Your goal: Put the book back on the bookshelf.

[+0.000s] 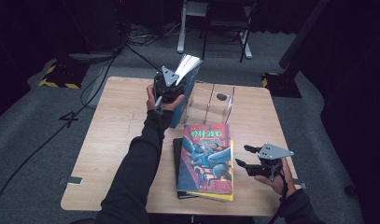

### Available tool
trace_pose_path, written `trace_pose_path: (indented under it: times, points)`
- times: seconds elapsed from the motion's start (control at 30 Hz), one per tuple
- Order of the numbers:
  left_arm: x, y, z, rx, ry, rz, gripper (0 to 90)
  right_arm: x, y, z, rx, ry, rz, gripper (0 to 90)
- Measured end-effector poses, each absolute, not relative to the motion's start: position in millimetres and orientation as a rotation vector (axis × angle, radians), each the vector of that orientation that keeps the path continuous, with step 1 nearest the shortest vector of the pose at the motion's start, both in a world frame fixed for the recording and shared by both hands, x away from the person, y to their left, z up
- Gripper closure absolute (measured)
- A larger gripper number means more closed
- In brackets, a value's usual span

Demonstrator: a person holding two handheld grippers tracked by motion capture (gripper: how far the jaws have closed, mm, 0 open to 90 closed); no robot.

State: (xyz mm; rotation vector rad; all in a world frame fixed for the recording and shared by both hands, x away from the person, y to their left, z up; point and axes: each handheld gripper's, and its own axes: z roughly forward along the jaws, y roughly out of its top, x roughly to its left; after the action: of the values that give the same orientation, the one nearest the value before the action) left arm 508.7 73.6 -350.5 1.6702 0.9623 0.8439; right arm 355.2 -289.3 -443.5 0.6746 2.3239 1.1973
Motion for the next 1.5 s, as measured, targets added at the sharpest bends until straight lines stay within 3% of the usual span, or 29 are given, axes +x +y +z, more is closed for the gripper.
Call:
trace_pose_path:
  times: [1.03,1.5]
  points:
    - [477,92,-360,1.815,0.898,0.823,46.1,356,-290,-444,0.690,2.334,1.202,36.9]
    - [445,107,-375,1.890,0.836,0.826,41.8,355,-287,-444,0.694,2.336,1.190,36.8]
